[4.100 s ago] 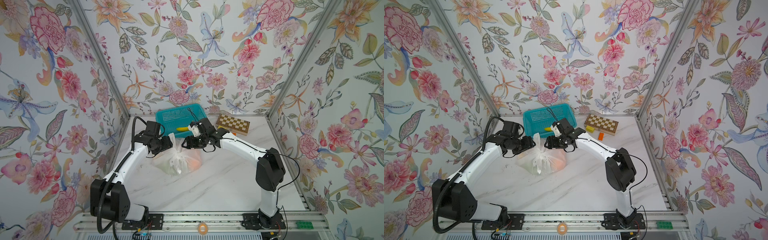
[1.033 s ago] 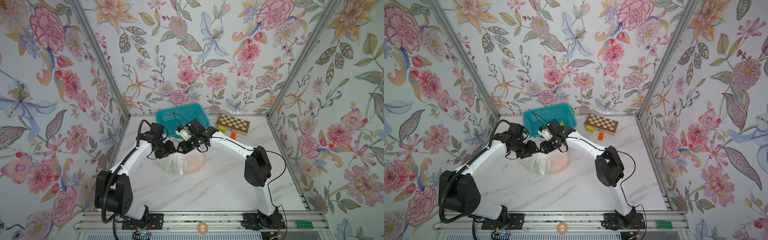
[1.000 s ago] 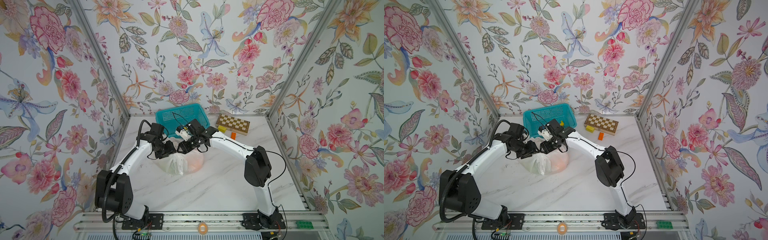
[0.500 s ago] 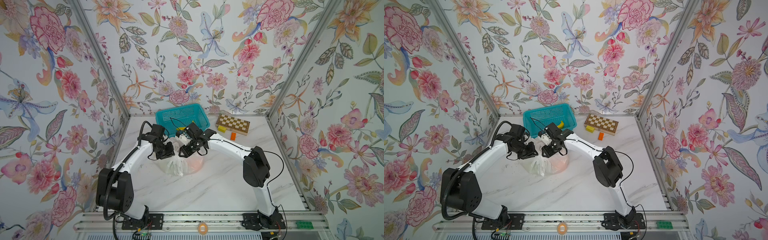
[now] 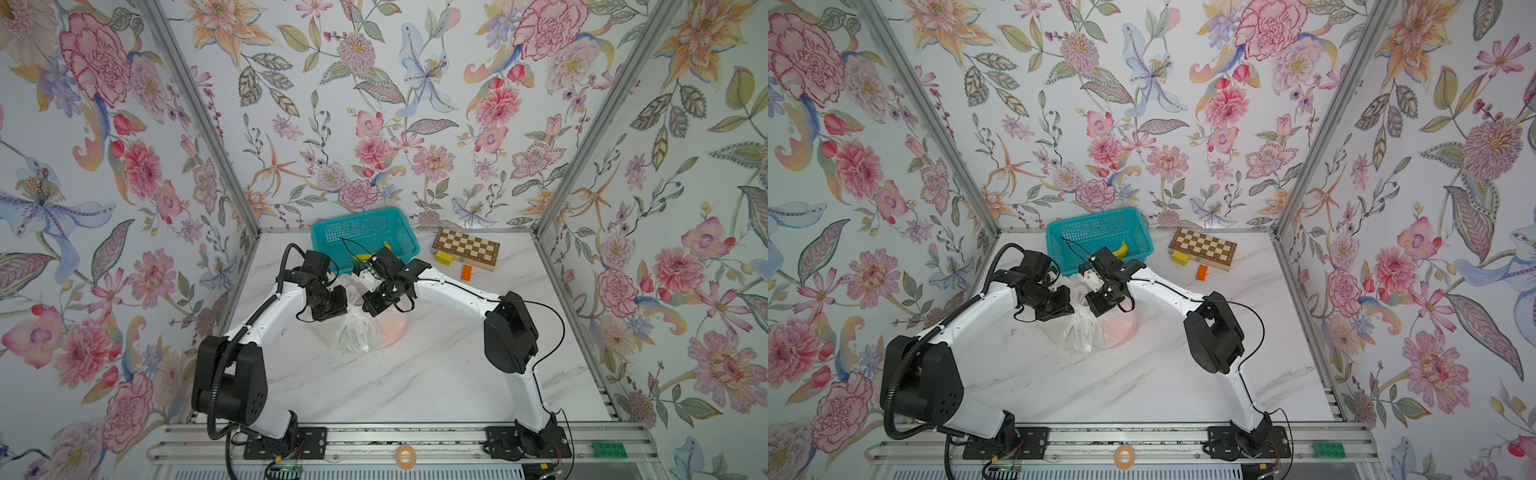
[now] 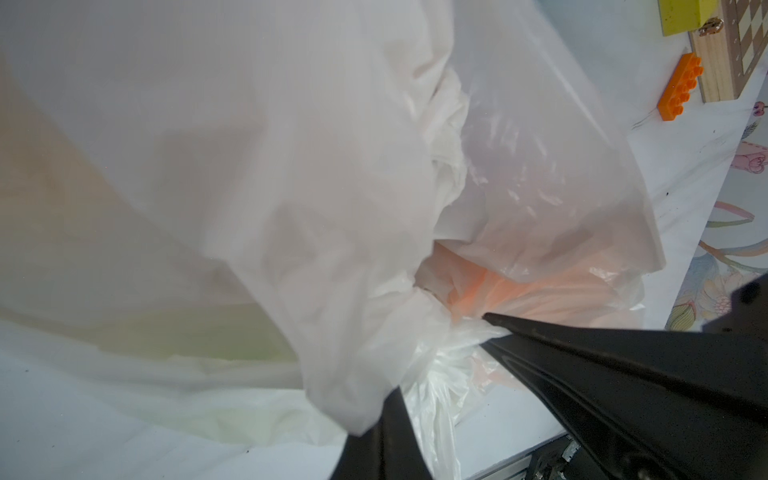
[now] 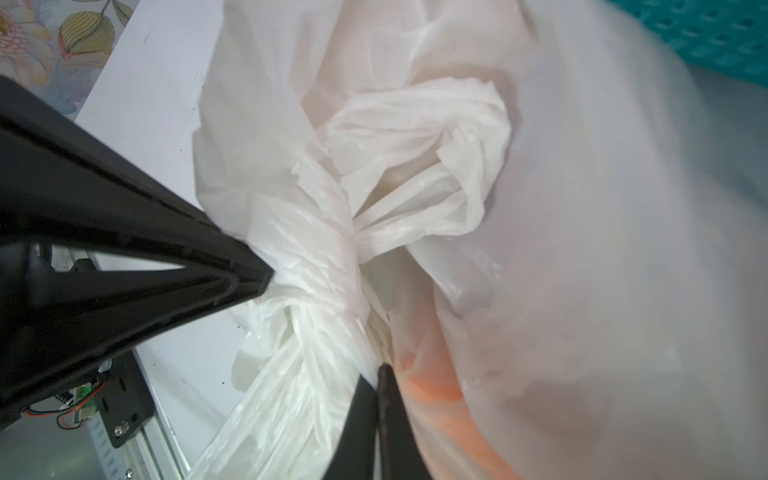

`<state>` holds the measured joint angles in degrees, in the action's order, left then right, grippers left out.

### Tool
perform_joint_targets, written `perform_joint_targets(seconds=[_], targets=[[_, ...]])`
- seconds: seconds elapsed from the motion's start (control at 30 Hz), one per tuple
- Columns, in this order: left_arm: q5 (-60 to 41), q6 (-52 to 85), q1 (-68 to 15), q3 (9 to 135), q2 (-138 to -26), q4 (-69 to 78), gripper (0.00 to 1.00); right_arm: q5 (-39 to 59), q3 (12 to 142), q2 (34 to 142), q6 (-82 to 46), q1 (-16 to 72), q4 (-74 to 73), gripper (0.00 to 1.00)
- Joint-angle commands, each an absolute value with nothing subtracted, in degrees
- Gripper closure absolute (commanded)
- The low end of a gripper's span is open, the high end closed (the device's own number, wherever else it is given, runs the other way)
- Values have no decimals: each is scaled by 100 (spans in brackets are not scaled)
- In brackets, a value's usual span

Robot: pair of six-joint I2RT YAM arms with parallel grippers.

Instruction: Untie the knot of the plastic bag and take out the fruit

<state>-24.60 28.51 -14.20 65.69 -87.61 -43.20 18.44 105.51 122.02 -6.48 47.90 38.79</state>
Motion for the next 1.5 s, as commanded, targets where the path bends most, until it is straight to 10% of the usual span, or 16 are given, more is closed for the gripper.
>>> perform_joint_targets(seconds=[0.0, 0.67, 1.03, 1.47], targets=[[-2127, 2856, -1328, 6397, -8513, -4421, 100, 1511, 10300, 11753, -866, 4618, 3880, 100], [-2114, 2665, -299, 6249, -7936, -4579, 100, 1669, 8552, 10538, -1902, 3971, 2735, 97], [-2799, 1430, -398, 6941, -7349, -4066, 30, 1665, 9272, 10377, -2370, 4067, 2337, 54], [-3593, -4005, -1171, 7498, -7393, -5264, 1, 2841, 10930, 11689, -2639, 4121, 2894, 34]])
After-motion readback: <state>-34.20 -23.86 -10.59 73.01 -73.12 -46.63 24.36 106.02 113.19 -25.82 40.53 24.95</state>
